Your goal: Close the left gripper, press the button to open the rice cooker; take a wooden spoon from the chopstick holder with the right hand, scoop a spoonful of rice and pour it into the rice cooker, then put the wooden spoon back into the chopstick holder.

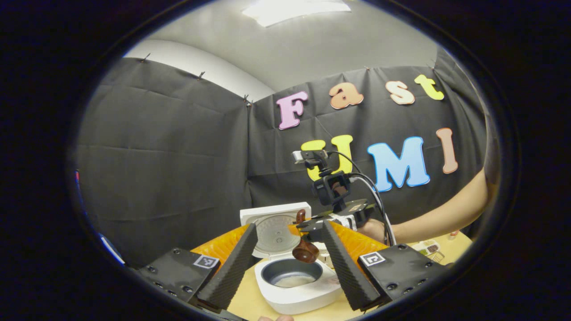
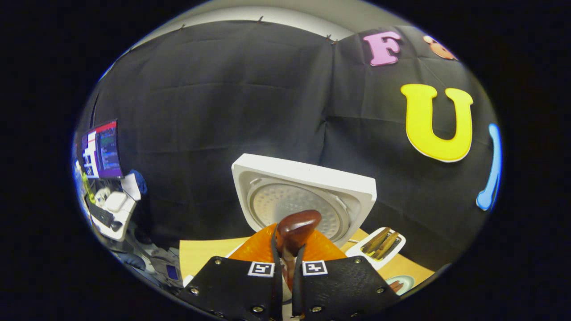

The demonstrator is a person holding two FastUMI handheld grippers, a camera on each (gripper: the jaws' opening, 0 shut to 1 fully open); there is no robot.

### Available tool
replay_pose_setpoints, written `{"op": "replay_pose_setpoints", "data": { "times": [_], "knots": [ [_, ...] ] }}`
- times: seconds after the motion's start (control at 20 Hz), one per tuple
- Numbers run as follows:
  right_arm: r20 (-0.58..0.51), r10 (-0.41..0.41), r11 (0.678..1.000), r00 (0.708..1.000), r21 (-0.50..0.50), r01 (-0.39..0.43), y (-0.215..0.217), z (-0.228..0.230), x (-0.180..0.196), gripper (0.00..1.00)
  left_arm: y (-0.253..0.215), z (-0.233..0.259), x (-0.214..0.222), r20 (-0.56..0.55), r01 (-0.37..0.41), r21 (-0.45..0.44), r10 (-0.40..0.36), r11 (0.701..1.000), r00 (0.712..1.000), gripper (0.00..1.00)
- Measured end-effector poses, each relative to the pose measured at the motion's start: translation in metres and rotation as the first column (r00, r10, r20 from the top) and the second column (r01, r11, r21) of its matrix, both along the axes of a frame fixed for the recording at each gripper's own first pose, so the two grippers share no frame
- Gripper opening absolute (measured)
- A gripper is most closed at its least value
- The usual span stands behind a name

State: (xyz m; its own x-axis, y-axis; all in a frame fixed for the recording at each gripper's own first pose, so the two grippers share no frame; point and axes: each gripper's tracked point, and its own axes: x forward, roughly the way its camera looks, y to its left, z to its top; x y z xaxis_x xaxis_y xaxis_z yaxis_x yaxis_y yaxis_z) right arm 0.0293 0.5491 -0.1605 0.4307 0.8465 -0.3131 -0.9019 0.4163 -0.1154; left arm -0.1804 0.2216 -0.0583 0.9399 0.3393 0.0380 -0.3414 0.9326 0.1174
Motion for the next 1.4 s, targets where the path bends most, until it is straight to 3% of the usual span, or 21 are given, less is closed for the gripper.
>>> {"op": "replay_pose_setpoints", "data": {
  "times": [0.2, 0.3, 0.45, 0.6, 0.65, 0.75, 1.1, 1.2, 1.4],
  "knots": [
    [-0.175, -0.047, 0.993, 0.983, 0.098, 0.065, -0.017, 0.013, 0.01, 0.09, -0.007, -0.001, 0.006, -0.001, 0.022, -0.015, -0.022, 1.0, 1.0, 1.0],
    [-0.248, -0.07, 0.982, 0.966, 0.151, 0.11, -0.028, 0.02, 0.018, 0.09, -0.014, -0.003, 0.015, 0.0, 0.048, -0.039, -0.048, 0.998, 0.999, 0.92],
    [-0.334, -0.096, 0.963, 0.938, 0.208, 0.172, -0.056, 0.032, 0.028, 0.09, -0.021, -0.002, 0.025, 0.008, 0.084, -0.067, -0.083, 0.994, 0.996, 0.93],
    [-0.389, -0.127, 0.943, 0.912, 0.237, 0.233, -0.089, 0.043, 0.042, 0.09, -0.027, -0.003, 0.036, 0.0, 0.116, -0.076, -0.117, 0.99, 0.993, 1.0],
    [-0.405, -0.138, 0.933, 0.904, 0.253, 0.256, -0.101, 0.047, 0.046, 0.09, -0.03, -0.004, 0.041, -0.004, 0.129, -0.078, -0.129, 0.989, 0.992, 0.98],
    [-0.422, -0.171, 0.911, 0.89, 0.277, 0.306, -0.131, 0.058, 0.054, 0.08, -0.038, -0.006, 0.051, -0.013, 0.164, -0.086, -0.165, 0.983, 0.986, 0.93],
    [-0.39, -0.308, 0.846, 0.868, 0.305, 0.437, -0.233, 0.079, 0.056, 0.08, -0.058, -0.001, 0.088, -0.017, 0.282, -0.068, -0.284, 0.957, 0.959, 0.96],
    [-0.376, -0.368, 0.818, 0.85, 0.304, 0.488, -0.261, 0.081, 0.059, 0.08, -0.064, -0.001, 0.096, -0.016, 0.309, -0.071, -0.311, 0.948, 0.95, 0.97],
    [-0.339, -0.514, 0.741, 0.788, 0.288, 0.607, -0.331, 0.075, 0.061, 0.09, -0.081, -0.003, 0.111, -0.009, 0.369, -0.096, -0.372, 0.924, 0.928, 0.99]
  ]
}}
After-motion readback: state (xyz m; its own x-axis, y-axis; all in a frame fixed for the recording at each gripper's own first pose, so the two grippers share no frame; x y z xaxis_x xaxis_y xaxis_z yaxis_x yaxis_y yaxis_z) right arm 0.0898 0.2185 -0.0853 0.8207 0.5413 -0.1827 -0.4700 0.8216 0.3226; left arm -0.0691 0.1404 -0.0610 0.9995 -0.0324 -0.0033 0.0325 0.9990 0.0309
